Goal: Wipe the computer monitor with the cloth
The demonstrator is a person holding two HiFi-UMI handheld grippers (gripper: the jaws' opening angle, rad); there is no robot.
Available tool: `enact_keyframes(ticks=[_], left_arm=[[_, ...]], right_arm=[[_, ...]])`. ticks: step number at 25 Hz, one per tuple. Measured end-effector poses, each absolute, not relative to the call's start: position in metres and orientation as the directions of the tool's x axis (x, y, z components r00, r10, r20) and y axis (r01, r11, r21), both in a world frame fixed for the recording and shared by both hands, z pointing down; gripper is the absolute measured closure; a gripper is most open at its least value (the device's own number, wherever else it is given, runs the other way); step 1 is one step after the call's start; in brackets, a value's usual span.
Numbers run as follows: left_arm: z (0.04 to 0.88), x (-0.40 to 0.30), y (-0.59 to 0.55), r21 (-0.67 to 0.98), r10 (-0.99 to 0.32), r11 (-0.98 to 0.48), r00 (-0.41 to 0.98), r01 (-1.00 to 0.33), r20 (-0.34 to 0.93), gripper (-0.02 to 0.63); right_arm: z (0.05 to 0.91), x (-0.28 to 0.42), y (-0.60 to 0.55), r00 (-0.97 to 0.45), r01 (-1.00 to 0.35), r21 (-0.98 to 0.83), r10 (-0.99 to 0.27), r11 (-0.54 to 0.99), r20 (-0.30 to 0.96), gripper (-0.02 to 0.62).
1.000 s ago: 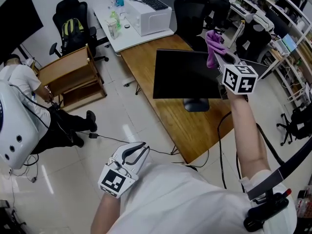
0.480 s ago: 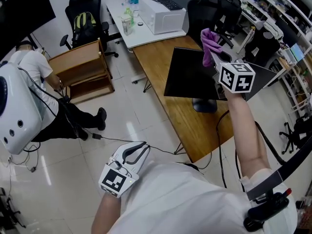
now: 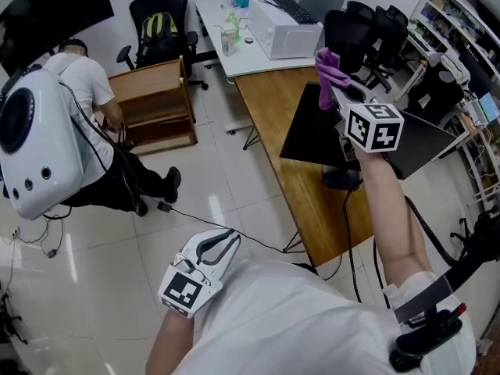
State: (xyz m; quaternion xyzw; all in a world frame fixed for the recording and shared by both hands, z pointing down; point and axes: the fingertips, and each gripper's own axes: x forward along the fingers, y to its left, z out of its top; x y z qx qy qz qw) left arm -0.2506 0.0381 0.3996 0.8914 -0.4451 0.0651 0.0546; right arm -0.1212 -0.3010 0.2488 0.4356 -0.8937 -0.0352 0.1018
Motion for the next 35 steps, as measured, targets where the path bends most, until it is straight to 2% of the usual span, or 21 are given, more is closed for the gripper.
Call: enact_keyframes(ticks=[19,28,35], left_arm=[[0.4,-0.266,0.043,0.054,-0.805,-0.563,0.562,-0.825,0.193,0.535],[0.398,-0.262,0.044,0.055,-0.787,-0.581,0.577,-0.812,0.217,0.536],[0.4,-0.264,0.047,0.066,-0.781,-0.578,0.575,-0.813,0.242,0.536]], right_arm=[[0.266,-0.165,-0.289,-0.636,-0.737,0.181,-0.759,0.651,0.14,0.548],[0.299,-0.176,-0.272,-0.627,-0.718,0.278,-0.766,0.639,0.142,0.548],[0.338,-0.179,-0.27,-0.622,-0.716,0.267,-0.763,0.646,0.178,0.548]])
